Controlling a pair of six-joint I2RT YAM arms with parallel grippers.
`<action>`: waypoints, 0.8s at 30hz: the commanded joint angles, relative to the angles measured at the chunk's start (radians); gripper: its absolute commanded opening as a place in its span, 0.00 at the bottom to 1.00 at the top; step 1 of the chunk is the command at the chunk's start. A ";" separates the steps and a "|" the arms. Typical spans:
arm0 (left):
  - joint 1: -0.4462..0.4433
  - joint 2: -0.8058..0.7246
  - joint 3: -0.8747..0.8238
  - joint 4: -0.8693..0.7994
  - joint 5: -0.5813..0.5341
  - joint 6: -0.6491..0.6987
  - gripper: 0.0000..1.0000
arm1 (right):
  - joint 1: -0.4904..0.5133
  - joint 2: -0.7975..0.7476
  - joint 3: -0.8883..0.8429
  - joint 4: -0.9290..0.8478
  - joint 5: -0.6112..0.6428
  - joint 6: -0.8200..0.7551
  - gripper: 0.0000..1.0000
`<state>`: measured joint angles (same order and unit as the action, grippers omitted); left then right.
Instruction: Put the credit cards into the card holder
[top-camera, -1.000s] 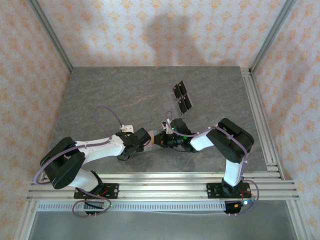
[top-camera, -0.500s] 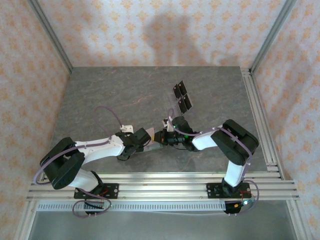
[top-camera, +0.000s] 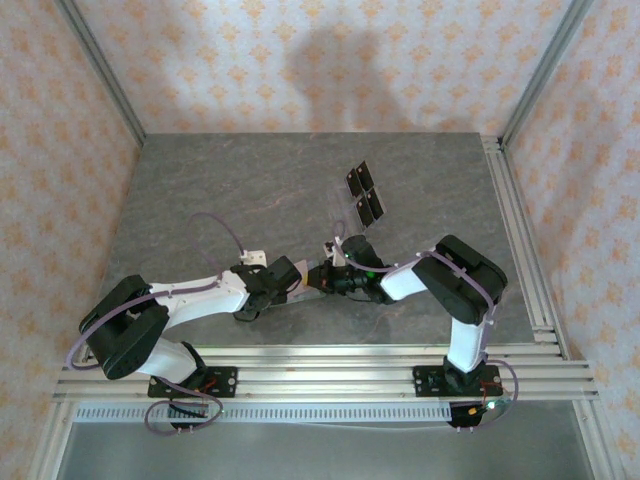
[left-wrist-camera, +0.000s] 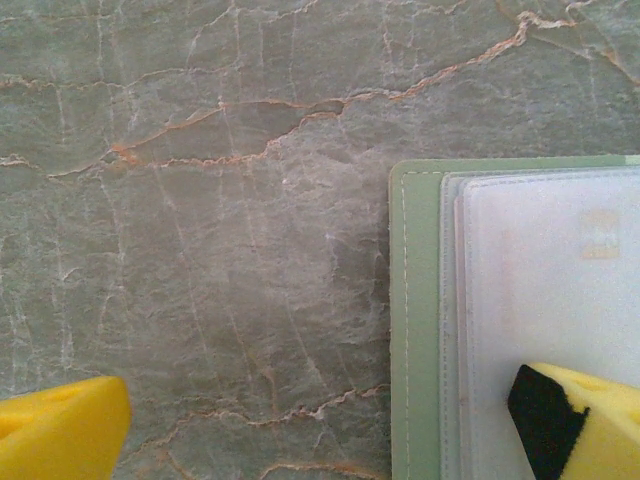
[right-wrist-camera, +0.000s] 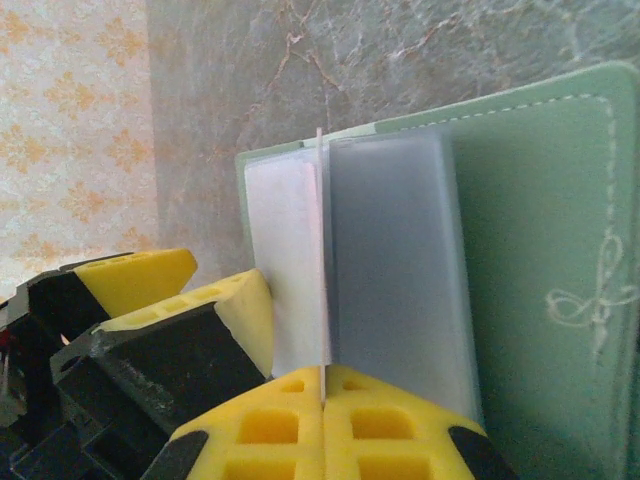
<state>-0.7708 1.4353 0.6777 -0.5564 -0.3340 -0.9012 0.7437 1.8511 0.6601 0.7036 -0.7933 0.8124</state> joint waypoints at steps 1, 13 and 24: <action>-0.004 0.005 -0.035 -0.057 -0.016 -0.010 1.00 | 0.006 -0.007 0.008 0.062 -0.002 0.004 0.00; -0.003 0.004 -0.038 -0.056 -0.014 -0.012 1.00 | 0.007 -0.007 0.010 0.052 -0.011 -0.013 0.00; -0.004 0.001 -0.039 -0.060 -0.019 -0.014 1.00 | 0.009 0.045 0.015 0.067 -0.035 -0.006 0.00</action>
<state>-0.7708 1.4349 0.6769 -0.5564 -0.3340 -0.9051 0.7456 1.8816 0.6601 0.7349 -0.8116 0.8120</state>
